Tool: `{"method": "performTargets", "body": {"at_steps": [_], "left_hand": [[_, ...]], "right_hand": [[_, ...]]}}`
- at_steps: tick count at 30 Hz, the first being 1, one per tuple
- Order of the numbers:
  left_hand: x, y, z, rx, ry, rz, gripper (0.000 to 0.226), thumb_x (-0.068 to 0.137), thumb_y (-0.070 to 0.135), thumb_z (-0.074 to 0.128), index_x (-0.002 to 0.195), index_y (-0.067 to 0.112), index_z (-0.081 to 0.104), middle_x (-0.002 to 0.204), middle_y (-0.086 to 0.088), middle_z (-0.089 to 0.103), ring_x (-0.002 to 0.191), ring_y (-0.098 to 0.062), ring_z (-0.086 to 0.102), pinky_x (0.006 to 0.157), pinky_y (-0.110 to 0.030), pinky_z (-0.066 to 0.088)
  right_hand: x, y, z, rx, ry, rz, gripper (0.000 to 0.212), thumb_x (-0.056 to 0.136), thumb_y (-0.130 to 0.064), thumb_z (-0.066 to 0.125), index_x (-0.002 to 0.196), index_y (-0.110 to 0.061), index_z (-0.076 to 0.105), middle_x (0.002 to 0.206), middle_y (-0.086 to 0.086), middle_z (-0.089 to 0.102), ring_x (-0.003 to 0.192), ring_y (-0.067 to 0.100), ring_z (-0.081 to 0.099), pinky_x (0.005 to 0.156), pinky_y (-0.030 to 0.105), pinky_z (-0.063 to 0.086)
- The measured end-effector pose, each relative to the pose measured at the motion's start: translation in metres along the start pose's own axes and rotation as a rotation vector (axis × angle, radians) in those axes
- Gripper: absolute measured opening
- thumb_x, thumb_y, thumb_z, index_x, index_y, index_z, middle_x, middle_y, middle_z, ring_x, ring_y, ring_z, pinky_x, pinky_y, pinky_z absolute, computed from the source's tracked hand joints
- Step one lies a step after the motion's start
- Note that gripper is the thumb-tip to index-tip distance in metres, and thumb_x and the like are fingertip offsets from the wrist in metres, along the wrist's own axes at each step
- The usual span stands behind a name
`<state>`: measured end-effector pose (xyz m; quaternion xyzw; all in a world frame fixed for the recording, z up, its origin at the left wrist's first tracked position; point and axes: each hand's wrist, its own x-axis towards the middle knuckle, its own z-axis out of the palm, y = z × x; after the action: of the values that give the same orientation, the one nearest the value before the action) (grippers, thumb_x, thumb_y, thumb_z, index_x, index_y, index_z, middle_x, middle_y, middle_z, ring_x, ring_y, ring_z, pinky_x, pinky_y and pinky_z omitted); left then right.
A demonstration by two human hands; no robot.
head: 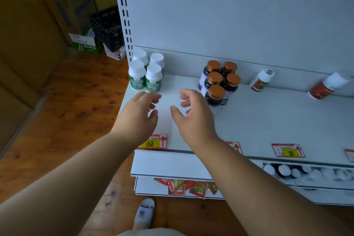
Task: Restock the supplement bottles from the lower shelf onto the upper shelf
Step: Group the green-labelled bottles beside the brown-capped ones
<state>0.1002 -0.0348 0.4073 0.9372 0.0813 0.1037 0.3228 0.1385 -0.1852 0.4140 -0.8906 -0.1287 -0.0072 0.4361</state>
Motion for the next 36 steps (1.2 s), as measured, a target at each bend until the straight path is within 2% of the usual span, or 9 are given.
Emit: {"method": "performTargets", "body": {"at_steps": [3, 8, 14, 17, 20, 22, 25, 29, 36], "left_hand": [[-0.033, 0.03, 0.014, -0.016, 0.001, 0.051, 0.042, 0.092, 0.014, 0.067, 0.132, 0.022, 0.057, 0.113, 0.013, 0.056, 0.095, -0.005, 0.056, 0.082, -0.017, 0.048], [-0.102, 0.089, 0.056, -0.046, 0.05, 0.055, 0.042, 0.088, 0.015, 0.072, 0.127, 0.023, 0.059, 0.109, 0.015, 0.056, 0.094, -0.003, 0.058, 0.078, -0.005, 0.042], [-0.174, 0.125, 0.123, -0.101, 0.025, -0.027, 0.039, 0.086, 0.013, 0.072, 0.123, 0.019, 0.062, 0.105, 0.011, 0.061, 0.089, -0.005, 0.058, 0.076, -0.003, 0.042], [-0.188, 0.115, 0.162, -0.094, -0.058, -0.099, 0.038, 0.087, 0.016, 0.071, 0.124, 0.019, 0.061, 0.105, 0.01, 0.059, 0.088, -0.005, 0.057, 0.075, -0.005, 0.04], [-0.193, 0.086, 0.215, -0.121, -0.103, -0.167, 0.037, 0.087, 0.015, 0.07, 0.123, 0.019, 0.061, 0.106, 0.009, 0.062, 0.087, -0.007, 0.059, 0.078, -0.017, 0.048], [-0.19, 0.064, 0.253, -0.158, -0.118, -0.226, 0.036, 0.087, 0.015, 0.068, 0.122, 0.021, 0.062, 0.106, 0.01, 0.063, 0.087, -0.005, 0.06, 0.08, -0.017, 0.048], [-0.172, 0.033, 0.305, -0.198, -0.134, -0.271, 0.036, 0.088, 0.017, 0.067, 0.122, 0.025, 0.06, 0.107, 0.012, 0.063, 0.087, -0.004, 0.061, 0.08, -0.019, 0.048], [-0.149, 0.004, 0.365, -0.232, -0.168, -0.317, 0.036, 0.089, 0.018, 0.066, 0.124, 0.026, 0.059, 0.108, 0.011, 0.062, 0.088, -0.005, 0.061, 0.075, -0.012, 0.043], [-0.114, -0.029, 0.438, -0.275, -0.203, -0.346, 0.038, 0.091, 0.02, 0.063, 0.128, 0.025, 0.056, 0.114, 0.009, 0.062, 0.093, -0.008, 0.062, 0.08, -0.024, 0.048]], "right_hand": [[-0.03, 0.014, -0.037, 0.031, -0.003, -0.045, 0.043, 0.089, -0.026, 0.071, 0.128, -0.024, 0.054, 0.119, -0.009, 0.056, 0.099, 0.003, 0.053, 0.081, 0.015, 0.045], [-0.089, 0.054, -0.098, 0.055, -0.046, -0.146, 0.041, 0.087, -0.025, 0.073, 0.124, -0.024, 0.056, 0.113, -0.008, 0.057, 0.096, 0.003, 0.055, 0.081, 0.019, 0.05], [-0.149, 0.12, -0.124, 0.073, -0.12, -0.113, 0.036, 0.087, -0.027, 0.073, 0.12, -0.028, 0.056, 0.113, -0.014, 0.058, 0.097, 0.001, 0.055, 0.08, 0.015, 0.049], [-0.17, 0.165, -0.114, 0.033, -0.2, -0.008, 0.039, 0.089, -0.03, 0.071, 0.124, -0.029, 0.055, 0.116, -0.015, 0.057, 0.096, -0.001, 0.056, 0.077, 0.006, 0.047], [-0.184, 0.221, -0.087, -0.017, -0.245, 0.099, 0.039, 0.089, -0.033, 0.07, 0.125, -0.028, 0.056, 0.117, -0.012, 0.059, 0.095, 0.001, 0.058, 0.078, 0.012, 0.051], [-0.181, 0.257, -0.067, -0.049, -0.256, 0.156, 0.04, 0.089, -0.034, 0.07, 0.126, -0.029, 0.056, 0.118, -0.012, 0.059, 0.097, 0.001, 0.058, 0.08, 0.014, 0.052], [-0.16, 0.308, -0.028, -0.109, -0.252, 0.163, 0.041, 0.09, -0.031, 0.07, 0.128, -0.025, 0.056, 0.121, -0.009, 0.059, 0.096, 0.001, 0.056, 0.076, 0.006, 0.045], [-0.139, 0.366, 0.012, -0.162, -0.213, 0.172, 0.041, 0.09, -0.029, 0.069, 0.127, -0.019, 0.056, 0.123, -0.002, 0.056, 0.092, 0.008, 0.057, 0.077, 0.022, 0.044], [-0.095, 0.434, 0.054, -0.239, -0.13, 0.214, 0.051, 0.09, -0.024, 0.066, 0.136, -0.018, 0.046, 0.14, 0.007, 0.041, 0.11, 0.025, 0.059, 0.081, 0.025, 0.038]]}}
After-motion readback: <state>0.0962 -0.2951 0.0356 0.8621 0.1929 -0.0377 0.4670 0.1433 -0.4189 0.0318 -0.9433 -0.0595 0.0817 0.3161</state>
